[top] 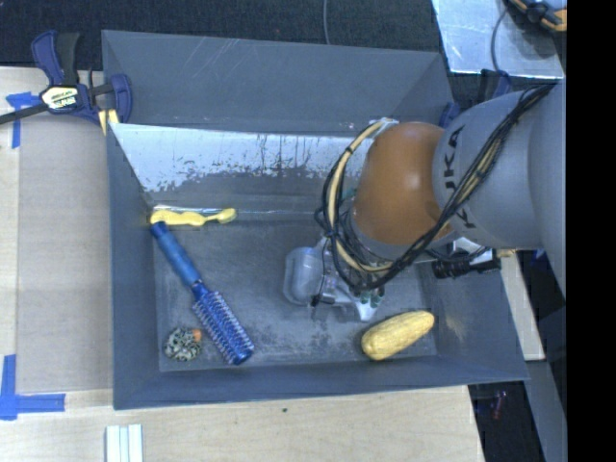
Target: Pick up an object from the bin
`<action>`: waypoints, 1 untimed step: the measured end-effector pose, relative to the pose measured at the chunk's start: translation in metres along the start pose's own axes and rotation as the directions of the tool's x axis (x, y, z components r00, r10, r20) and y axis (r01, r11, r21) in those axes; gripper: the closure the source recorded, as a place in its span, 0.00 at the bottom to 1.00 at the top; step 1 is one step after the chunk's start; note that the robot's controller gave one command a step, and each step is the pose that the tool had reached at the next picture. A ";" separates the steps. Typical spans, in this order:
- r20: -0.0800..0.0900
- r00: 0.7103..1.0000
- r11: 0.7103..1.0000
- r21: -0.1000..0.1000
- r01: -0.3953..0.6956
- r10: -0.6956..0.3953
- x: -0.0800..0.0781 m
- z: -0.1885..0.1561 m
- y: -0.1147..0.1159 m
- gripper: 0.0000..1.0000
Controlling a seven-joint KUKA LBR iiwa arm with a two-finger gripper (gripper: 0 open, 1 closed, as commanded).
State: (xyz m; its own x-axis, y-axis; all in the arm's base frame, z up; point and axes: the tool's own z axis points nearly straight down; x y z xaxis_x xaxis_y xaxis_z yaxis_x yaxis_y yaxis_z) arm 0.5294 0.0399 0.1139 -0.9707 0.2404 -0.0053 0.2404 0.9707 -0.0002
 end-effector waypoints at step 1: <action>0.003 1.000 1.000 0.000 -0.005 0.005 -0.014 -0.012 -0.017 1.00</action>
Offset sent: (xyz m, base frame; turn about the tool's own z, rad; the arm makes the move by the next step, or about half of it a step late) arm 0.0214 -0.0806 -0.0112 0.1097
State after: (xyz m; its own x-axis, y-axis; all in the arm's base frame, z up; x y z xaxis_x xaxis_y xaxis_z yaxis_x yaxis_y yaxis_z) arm 0.5390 0.0199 0.1258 -0.9693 0.2456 -0.0082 0.2456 0.9694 -0.0001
